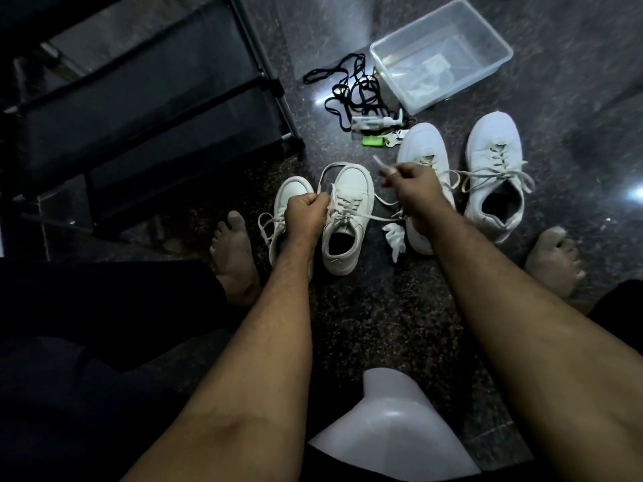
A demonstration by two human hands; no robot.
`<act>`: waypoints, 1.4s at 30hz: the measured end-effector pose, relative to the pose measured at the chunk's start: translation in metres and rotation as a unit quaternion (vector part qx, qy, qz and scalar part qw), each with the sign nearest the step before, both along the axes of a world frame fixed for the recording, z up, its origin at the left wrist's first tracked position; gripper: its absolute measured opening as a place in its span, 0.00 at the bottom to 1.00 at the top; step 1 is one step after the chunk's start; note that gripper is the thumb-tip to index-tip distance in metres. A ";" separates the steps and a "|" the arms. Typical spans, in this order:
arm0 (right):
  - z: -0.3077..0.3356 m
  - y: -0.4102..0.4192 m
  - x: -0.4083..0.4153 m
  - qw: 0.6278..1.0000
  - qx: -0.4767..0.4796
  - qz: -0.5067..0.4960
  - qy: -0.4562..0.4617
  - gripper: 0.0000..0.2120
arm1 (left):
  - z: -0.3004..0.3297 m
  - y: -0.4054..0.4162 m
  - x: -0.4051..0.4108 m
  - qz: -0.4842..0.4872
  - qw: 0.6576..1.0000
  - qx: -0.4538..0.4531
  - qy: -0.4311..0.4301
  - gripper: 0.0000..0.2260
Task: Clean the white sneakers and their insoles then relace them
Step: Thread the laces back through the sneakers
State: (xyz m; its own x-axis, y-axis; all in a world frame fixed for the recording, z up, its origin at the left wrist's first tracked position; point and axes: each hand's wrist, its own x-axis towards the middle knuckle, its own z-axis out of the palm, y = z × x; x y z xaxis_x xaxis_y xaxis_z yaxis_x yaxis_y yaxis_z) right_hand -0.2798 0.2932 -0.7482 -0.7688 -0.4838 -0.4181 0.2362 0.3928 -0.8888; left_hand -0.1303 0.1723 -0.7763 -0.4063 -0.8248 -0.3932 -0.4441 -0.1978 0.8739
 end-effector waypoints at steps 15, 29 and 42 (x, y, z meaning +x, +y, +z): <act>-0.014 -0.016 0.024 0.932 0.159 0.241 0.221 0.04 | 0.009 -0.004 0.009 -0.168 0.980 0.094 -0.046 0.10; -0.026 -0.019 0.039 0.919 0.215 0.205 0.261 0.06 | -0.004 -0.004 0.005 -0.179 0.983 0.007 -0.029 0.05; -0.037 -0.009 0.035 0.969 0.094 0.210 0.093 0.16 | -0.008 0.000 0.009 -0.147 0.989 -0.013 -0.026 0.07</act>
